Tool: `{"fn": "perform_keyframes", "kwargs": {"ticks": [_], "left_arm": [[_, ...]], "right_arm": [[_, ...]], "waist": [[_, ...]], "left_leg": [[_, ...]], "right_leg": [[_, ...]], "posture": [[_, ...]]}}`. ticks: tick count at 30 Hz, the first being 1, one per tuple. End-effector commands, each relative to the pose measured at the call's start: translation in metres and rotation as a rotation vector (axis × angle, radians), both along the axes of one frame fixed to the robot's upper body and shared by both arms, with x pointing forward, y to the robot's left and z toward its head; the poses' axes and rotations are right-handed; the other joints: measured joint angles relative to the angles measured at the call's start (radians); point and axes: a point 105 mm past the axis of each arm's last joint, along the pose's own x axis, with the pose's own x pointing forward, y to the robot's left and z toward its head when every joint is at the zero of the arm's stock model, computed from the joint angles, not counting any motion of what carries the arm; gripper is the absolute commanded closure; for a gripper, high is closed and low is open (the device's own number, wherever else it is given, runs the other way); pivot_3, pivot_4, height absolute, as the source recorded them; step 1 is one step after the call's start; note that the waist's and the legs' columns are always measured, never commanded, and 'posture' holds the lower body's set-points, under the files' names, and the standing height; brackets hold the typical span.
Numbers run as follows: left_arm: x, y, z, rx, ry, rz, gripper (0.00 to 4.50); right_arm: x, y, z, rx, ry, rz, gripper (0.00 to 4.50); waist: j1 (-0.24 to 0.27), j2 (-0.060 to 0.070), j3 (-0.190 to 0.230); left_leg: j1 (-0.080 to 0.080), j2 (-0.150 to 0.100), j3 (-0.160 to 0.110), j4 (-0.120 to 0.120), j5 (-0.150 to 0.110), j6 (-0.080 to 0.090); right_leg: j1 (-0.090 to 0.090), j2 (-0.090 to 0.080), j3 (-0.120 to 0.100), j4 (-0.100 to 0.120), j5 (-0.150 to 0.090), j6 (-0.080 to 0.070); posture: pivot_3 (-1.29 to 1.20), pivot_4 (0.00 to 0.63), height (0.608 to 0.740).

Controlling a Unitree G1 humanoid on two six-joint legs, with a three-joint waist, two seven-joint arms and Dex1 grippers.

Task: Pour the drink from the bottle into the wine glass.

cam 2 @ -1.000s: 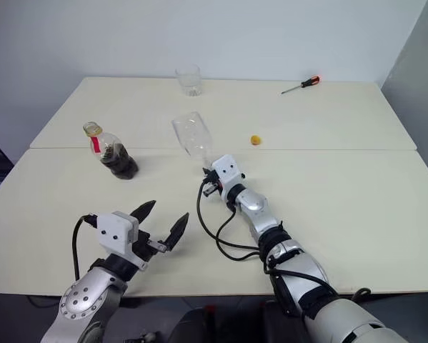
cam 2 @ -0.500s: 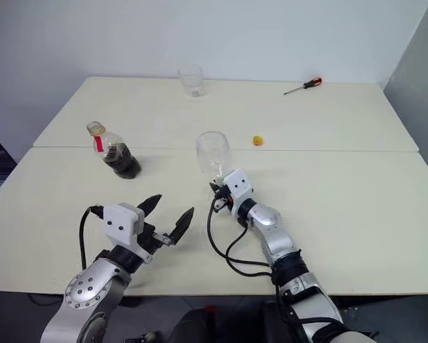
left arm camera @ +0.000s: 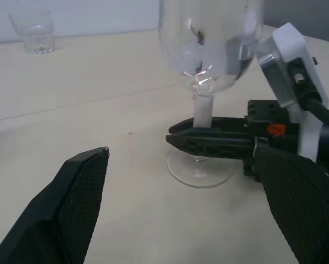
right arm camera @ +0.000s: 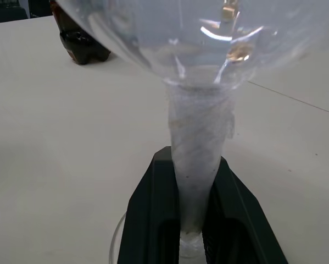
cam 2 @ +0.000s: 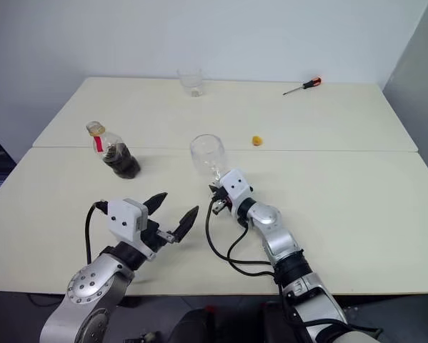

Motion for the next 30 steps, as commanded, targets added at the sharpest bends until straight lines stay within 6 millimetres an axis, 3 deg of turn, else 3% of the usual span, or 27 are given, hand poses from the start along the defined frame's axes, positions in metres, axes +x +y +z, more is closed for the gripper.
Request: {"fn": "perform_keyframes", "kwargs": {"ticks": [1,6,12,16,25,30], "left_arm": [[-0.005,-0.006,0.012,-0.004,-0.040,-0.037,0.00],[0.000,-0.006,0.016,-0.006,-0.053,-0.038,0.00],[-0.004,-0.004,0.016,-0.005,-0.050,-0.035,0.00],[-0.006,-0.004,0.016,-0.003,-0.048,-0.033,0.00],[-0.005,-0.003,0.016,-0.003,-0.050,-0.026,0.00],[-0.004,-0.004,0.016,-0.009,-0.049,-0.029,0.00]], "right_arm": [[0.016,0.000,-0.004,0.011,0.017,-0.058,4.30],[0.036,0.022,0.038,0.112,-0.060,-0.088,4.30],[0.042,0.040,0.052,0.120,-0.065,-0.092,4.30],[0.044,0.044,0.049,0.120,-0.036,-0.103,4.30],[0.036,0.044,0.015,0.079,0.084,-0.096,4.30],[0.036,0.040,0.007,0.060,0.104,-0.098,4.30]], "waist": [[-0.003,0.000,0.000],[-0.006,0.000,0.001],[-0.005,0.000,0.001],[-0.005,0.000,0.001],[-0.005,0.000,0.001],[-0.005,0.000,0.001]], "left_leg": [[0.001,0.000,0.000,0.000,0.000,0.000],[0.000,0.001,-0.001,0.000,0.000,0.000],[-0.004,0.002,-0.001,0.000,0.000,0.000],[-0.004,0.001,-0.001,0.000,0.000,0.000],[-0.003,0.001,-0.001,0.000,0.000,0.000],[-0.003,0.001,-0.001,0.000,0.000,0.000]], "right_leg": [[0.000,0.001,0.000,0.000,0.000,0.000],[-0.001,0.003,-0.001,0.002,0.000,-0.002],[-0.002,-0.001,-0.001,-0.002,0.000,-0.002],[-0.002,-0.001,-0.001,-0.001,0.000,-0.002],[-0.002,-0.001,-0.001,0.000,0.000,-0.002],[-0.002,-0.001,-0.001,0.000,0.000,-0.002]], "posture": [[0.00,0.150,0.740],[0.00,0.150,0.740],[0.00,0.150,0.740],[0.00,0.150,0.740],[0.00,0.150,0.740],[0.00,0.150,0.740]]}}
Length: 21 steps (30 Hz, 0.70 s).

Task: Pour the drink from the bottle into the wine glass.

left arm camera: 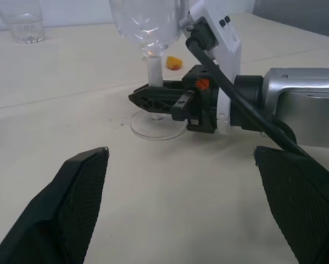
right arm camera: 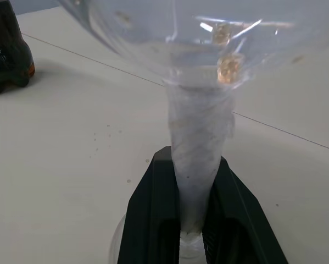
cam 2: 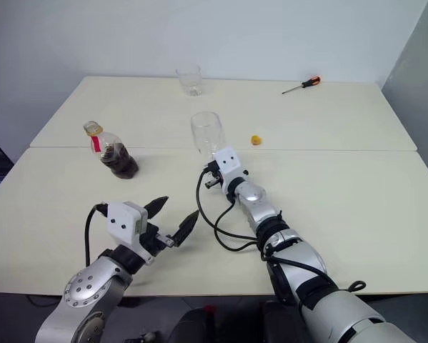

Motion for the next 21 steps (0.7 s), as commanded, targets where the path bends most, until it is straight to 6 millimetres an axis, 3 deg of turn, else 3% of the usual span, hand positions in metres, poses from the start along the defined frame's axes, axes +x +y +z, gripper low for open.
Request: {"fn": "perform_keyframes", "kwargs": {"ticks": [1,2,6,14,21], "left_arm": [[-0.002,-0.004,0.015,-0.013,-0.061,-0.019,0.00],[-0.001,-0.005,0.015,-0.014,-0.061,-0.019,0.00],[0.002,-0.006,0.015,-0.019,-0.067,-0.022,0.00],[0.002,-0.005,0.013,-0.017,-0.064,-0.024,0.00],[0.003,-0.005,0.011,-0.018,-0.065,-0.025,0.00]], "right_arm": [[-0.014,0.024,-0.010,0.027,0.055,0.058,4.30],[-0.014,0.024,-0.010,0.025,0.055,0.060,4.30],[-0.015,0.025,-0.009,0.033,0.056,0.076,3.04],[-0.017,0.019,-0.019,0.001,0.068,0.081,0.12],[-0.016,0.014,-0.020,-0.003,0.066,0.076,0.05]], "waist": [[0.000,0.000,0.000],[0.000,0.000,0.000],[0.000,0.000,0.000],[0.000,0.000,0.000],[0.000,0.000,0.000]], "left_leg": [[0.000,0.000,0.000,0.000,0.000,0.000],[0.000,0.000,0.000,0.000,0.000,0.000],[0.000,0.000,0.000,0.000,0.000,0.000],[0.000,0.000,0.000,0.000,0.000,0.000],[0.000,0.000,0.000,0.000,0.000,0.000]], "right_leg": [[0.000,0.000,0.000,0.000,0.000,0.000],[0.000,0.000,0.000,0.000,0.000,0.000],[0.000,0.000,0.000,0.000,0.000,0.000],[0.000,0.000,0.000,0.000,0.000,0.000],[0.000,0.000,0.000,0.000,0.000,0.000]], "posture": [[0.00,0.150,0.740],[0.00,0.150,0.740],[0.00,0.150,0.740],[0.00,0.150,0.740],[0.00,0.150,0.740]]}}
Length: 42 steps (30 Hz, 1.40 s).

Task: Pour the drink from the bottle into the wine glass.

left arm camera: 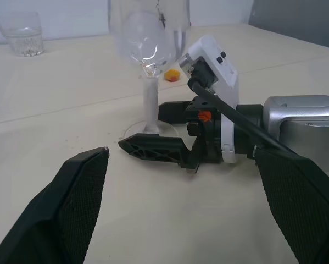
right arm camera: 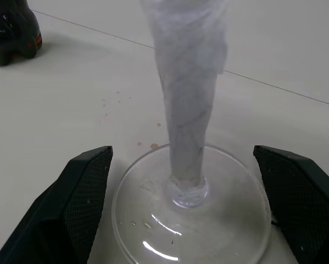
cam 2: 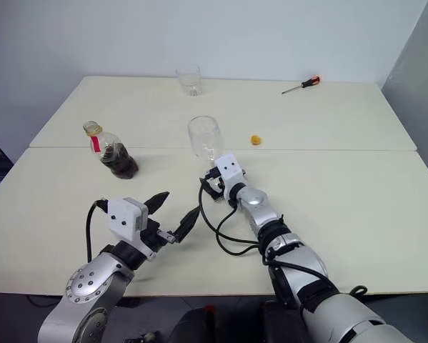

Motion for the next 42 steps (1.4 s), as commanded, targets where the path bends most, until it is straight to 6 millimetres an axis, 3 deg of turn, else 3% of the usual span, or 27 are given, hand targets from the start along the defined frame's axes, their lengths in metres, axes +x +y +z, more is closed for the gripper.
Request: {"fn": "perform_keyframes", "kwargs": {"ticks": [1,8,13,19,23,29,39,42], "left_arm": [[-0.001,-0.003,0.007,-0.011,-0.036,-0.015,0.00],[0.001,-0.004,0.010,-0.007,-0.042,-0.015,0.00],[-0.002,0.001,0.009,0.006,-0.033,-0.007,0.00],[0.000,0.017,0.002,0.016,0.002,0.046,0.00],[0.005,0.029,-0.006,0.015,0.030,0.087,0.00],[-0.002,0.071,-0.041,0.102,0.126,0.113,0.00],[0.003,0.134,-0.064,0.227,0.155,0.179,0.00],[0.011,0.157,-0.063,0.269,0.148,0.216,0.00]], "right_arm": [[-0.010,0.015,-0.003,0.023,0.011,0.041,0.05],[-0.008,0.002,0.005,0.044,-0.026,0.044,0.05],[-0.013,-0.024,0.009,0.038,-0.058,0.040,0.05],[-0.040,-0.064,0.032,0.015,-0.140,0.095,0.05],[-0.065,-0.077,0.050,0.050,-0.143,0.185,0.05],[-0.125,-0.086,0.083,0.099,-0.136,0.442,0.05],[-0.164,-0.079,0.103,0.160,-0.095,0.583,0.05],[-0.167,-0.080,0.106,0.157,-0.100,0.588,0.05]], "waist": [[0.000,0.000,0.000],[0.000,0.000,0.000],[0.006,0.000,0.000],[0.011,0.000,0.000],[0.006,0.000,0.000],[0.004,0.000,0.000],[0.009,0.000,0.000],[0.009,0.000,0.000]], "left_leg": [[0.000,0.000,0.000,0.000,0.000,0.000],[0.000,0.000,0.000,0.000,0.000,0.000],[0.000,0.000,0.000,0.000,0.000,0.000],[-0.001,0.000,-0.001,0.001,0.000,0.000],[0.000,0.000,-0.001,0.000,0.000,0.000],[0.000,0.000,-0.002,-0.001,0.000,0.000],[0.000,-0.001,-0.003,0.000,0.000,0.000],[0.000,0.000,-0.003,-0.001,0.000,0.000]], "right_leg": [[0.000,0.000,0.000,0.000,0.000,0.000],[0.000,0.000,0.000,0.000,0.000,0.000],[0.000,0.000,0.000,0.000,0.000,0.000],[0.000,-0.001,0.000,0.000,0.000,0.001],[0.000,0.000,-0.001,0.000,0.000,0.001],[0.000,0.003,-0.002,-0.001,-0.001,-0.001],[0.000,0.003,-0.003,-0.002,-0.004,0.003],[0.000,0.003,-0.003,-0.002,-0.004,0.003]], "posture": [[0.00,0.150,0.740],[0.00,0.150,0.740],[0.00,0.150,0.740],[0.00,0.150,0.740],[0.00,0.150,0.740],[0.00,0.150,0.740],[0.00,0.150,0.740],[0.00,0.150,0.740]]}}
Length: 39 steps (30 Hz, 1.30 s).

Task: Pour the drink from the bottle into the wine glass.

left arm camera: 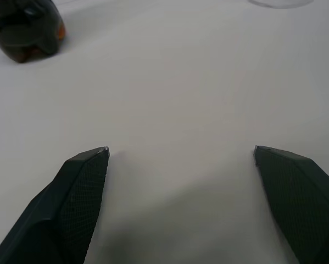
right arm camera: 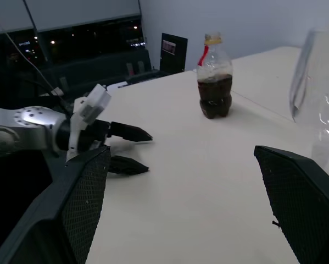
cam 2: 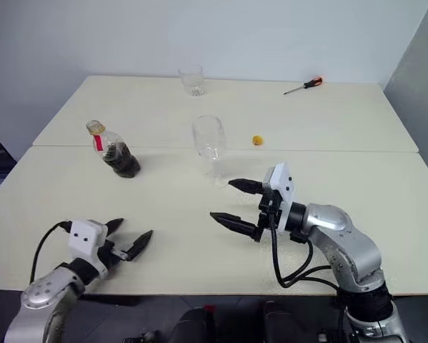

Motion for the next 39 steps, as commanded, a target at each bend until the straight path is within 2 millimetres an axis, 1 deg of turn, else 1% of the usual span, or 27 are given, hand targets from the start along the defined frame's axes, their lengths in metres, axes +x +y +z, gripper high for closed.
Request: {"fn": "perform_keyframes", "kwargs": {"ticks": [1,3,5,8,10,12,16,23,27,32,39], "left_arm": [[0.007,0.033,0.005,0.071,-0.022,0.055,0.00],[0.013,0.040,0.006,0.101,-0.016,0.028,0.00],[0.026,0.049,0.010,0.131,-0.014,0.010,0.00],[0.049,0.058,0.028,0.163,-0.059,0.010,0.00],[0.062,0.057,0.038,0.174,-0.090,-0.007,0.00],[0.072,0.053,0.046,0.185,-0.116,-0.027,0.00],[0.087,0.047,0.055,0.202,-0.146,-0.056,0.00],[0.103,0.048,0.064,0.203,-0.173,-0.043,0.00],[0.111,0.055,0.072,0.202,-0.187,-0.008,0.00],[0.119,0.060,0.081,0.198,-0.204,0.020,0.00],[0.129,0.058,0.084,0.204,-0.203,0.026,0.00]], "right_arm": [[-0.006,-0.002,0.012,0.021,-0.038,0.007,0.05],[0.002,-0.005,0.011,0.007,-0.036,-0.039,0.05],[0.005,-0.004,0.012,0.005,-0.036,-0.050,0.05],[0.006,-0.002,0.014,0.005,-0.043,-0.046,0.05],[0.006,0.000,0.016,0.009,-0.048,-0.044,0.05],[0.006,0.001,0.019,0.017,-0.052,-0.043,0.05],[0.004,0.004,0.024,0.035,-0.052,-0.035,0.05],[0.003,0.004,0.025,0.036,-0.051,-0.036,0.05],[0.006,0.003,0.023,0.028,-0.045,-0.052,0.05],[0.006,0.005,0.024,0.039,-0.034,-0.049,0.05],[0.004,0.005,0.023,0.033,-0.027,-0.050,0.05]], "waist": [[0.000,0.000,0.000],[0.000,0.000,0.000],[0.000,0.000,0.000],[0.001,0.000,0.000],[0.001,0.000,0.000],[0.001,-0.001,0.000],[0.000,-0.001,0.000],[-0.001,-0.001,0.000],[-0.001,-0.001,0.000],[-0.001,-0.001,0.000],[-0.001,-0.001,0.000]], "left_leg": [[0.000,0.000,0.000,0.000,0.000,0.000],[0.000,0.000,0.000,0.000,0.000,0.000],[0.000,0.000,0.000,0.000,0.000,0.000],[0.000,0.000,0.000,0.000,0.000,0.000],[-0.001,0.000,0.000,0.001,0.000,0.000],[-0.002,-0.001,0.000,0.000,0.000,0.000],[-0.003,-0.001,0.000,0.000,0.000,0.000],[-0.003,0.000,-0.001,0.001,0.000,0.000],[-0.003,-0.001,-0.001,0.001,0.000,0.000],[-0.003,-0.001,-0.001,0.001,0.000,0.000],[-0.003,-0.001,-0.001,0.002,0.000,0.000]], "right_leg": [[0.000,0.000,0.000,0.000,0.000,0.000],[0.000,0.000,-0.001,0.000,0.000,0.000],[0.000,0.000,-0.001,0.000,0.000,0.000],[0.000,0.000,-0.002,0.000,0.000,0.000],[0.000,0.001,-0.002,0.000,0.000,0.000],[0.000,0.000,-0.002,-0.001,0.002,-0.004],[-0.001,-0.001,-0.002,-0.003,0.003,-0.003],[-0.001,0.000,-0.003,-0.002,0.003,-0.003],[-0.001,0.000,-0.003,-0.001,0.003,-0.003],[-0.001,0.000,-0.003,-0.001,0.003,-0.003],[-0.001,0.000,-0.004,0.000,0.003,-0.003]], "posture": [[0.00,0.150,0.740],[0.00,0.150,0.740],[0.00,0.150,0.740],[0.00,0.150,0.740],[0.00,0.150,0.740],[0.00,0.150,0.740],[0.00,0.150,0.740],[0.00,0.150,0.740],[0.00,0.150,0.740],[0.00,0.150,0.740],[0.00,0.150,0.740]]}}
